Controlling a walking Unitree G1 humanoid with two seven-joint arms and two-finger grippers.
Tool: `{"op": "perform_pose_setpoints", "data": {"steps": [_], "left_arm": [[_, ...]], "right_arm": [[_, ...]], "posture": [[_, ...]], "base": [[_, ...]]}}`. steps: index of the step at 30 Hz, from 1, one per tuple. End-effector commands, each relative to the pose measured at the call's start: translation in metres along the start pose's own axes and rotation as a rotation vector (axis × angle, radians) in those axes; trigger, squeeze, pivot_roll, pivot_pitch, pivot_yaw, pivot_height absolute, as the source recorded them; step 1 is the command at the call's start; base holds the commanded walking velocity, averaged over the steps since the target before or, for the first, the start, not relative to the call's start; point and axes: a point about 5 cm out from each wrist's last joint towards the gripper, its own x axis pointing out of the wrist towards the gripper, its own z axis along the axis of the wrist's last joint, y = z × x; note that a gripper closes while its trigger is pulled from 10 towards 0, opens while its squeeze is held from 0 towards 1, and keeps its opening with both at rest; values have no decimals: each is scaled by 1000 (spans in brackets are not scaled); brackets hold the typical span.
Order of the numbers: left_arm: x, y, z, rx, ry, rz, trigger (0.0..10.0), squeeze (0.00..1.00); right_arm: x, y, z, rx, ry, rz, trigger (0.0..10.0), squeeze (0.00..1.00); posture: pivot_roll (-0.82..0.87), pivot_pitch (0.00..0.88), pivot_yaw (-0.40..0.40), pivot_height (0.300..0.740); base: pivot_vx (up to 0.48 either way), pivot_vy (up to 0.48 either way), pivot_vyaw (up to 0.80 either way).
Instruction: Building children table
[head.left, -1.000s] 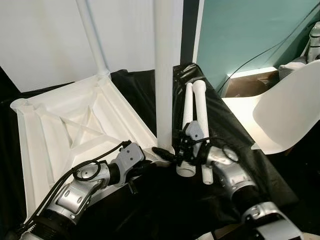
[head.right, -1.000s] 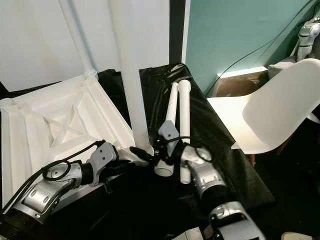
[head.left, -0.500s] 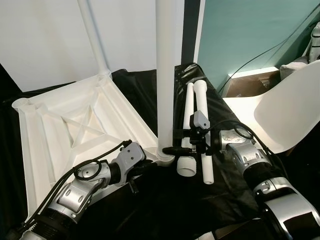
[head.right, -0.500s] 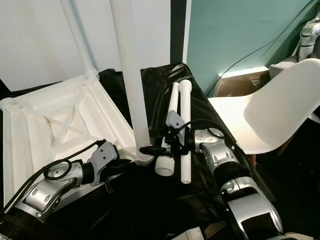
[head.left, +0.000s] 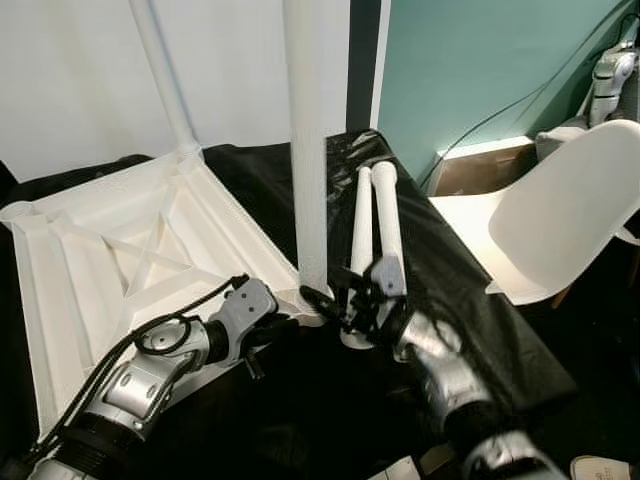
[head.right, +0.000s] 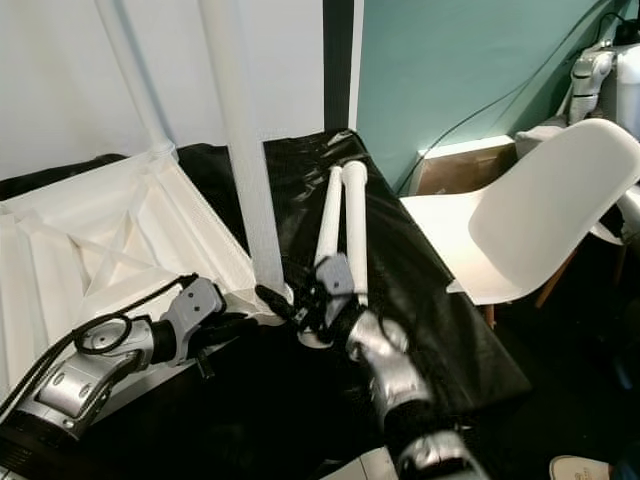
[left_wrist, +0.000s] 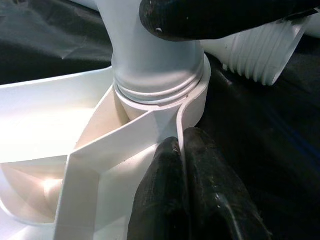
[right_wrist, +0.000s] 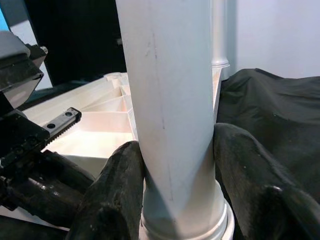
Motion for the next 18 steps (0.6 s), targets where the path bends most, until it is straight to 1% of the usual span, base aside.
{"op": "perform_pose_setpoints", "data": {"steps": [1,2,5,8,9,10,11,12,14,15,16,17,18], "left_arm": [[12,-35,-20,-58,64,-248,10000,0],[12,-35,-20,-57,65,-248,10000,0],[12,-35,-21,-56,66,-250,10000,0],[12,-34,-20,-55,65,-251,10000,0],[13,-34,-20,-54,65,-252,10000,0],[13,-34,-20,-54,65,-252,10000,0],[13,-34,-20,-54,64,-253,10000,0],[13,-34,-20,-54,64,-254,10000,0],[13,-34,-20,-53,64,-254,10000,0],[14,-34,-19,-57,61,-257,10000,0],[14,-34,-19,-57,61,-257,10000,0],[14,-34,-19,-62,59,-260,10000,114],[15,-35,-19,-71,53,-267,10000,906]], "right_arm": [[-2,-25,19,-49,-94,-182,0,0],[-3,-28,20,-62,-102,-215,0,0],[-4,-27,20,-64,-105,-241,0,0],[-3,-24,17,-49,-88,-281,0,0],[-2,-24,15,-44,-68,-285,3686,0],[-2,-24,15,-44,-68,-285,3686,0],[-2,-23,12,-41,-47,-289,9490,0],[-1,-22,10,-35,-26,-277,10000,0],[-1,-21,9,-41,-18,-260,10000,0],[-1,-20,10,-42,-24,-250,10000,616],[-1,-20,10,-42,-24,-250,10000,616],[-1,-20,12,-42,-32,-238,10000,1000],[0,-20,12,-42,-33,-228,10000,1000]], "posture": [[65,0,5,740],[62,0,9,740],[64,0,8,740],[64,0,8,740],[64,0,8,740],[64,0,8,740],[56,0,10,740],[55,0,10,740],[50,0,10,740],[45,0,10,740],[45,0,10,740],[45,0,10,740],[42,0,9,740]], "base": [[0,0,0],[0,0,0],[0,0,0],[0,0,0],[0,0,0],[0,0,0],[0,0,0],[0,0,0],[0,0,0],[0,0,0],[0,0,0],[0,0,0],[0,0,0]]}}
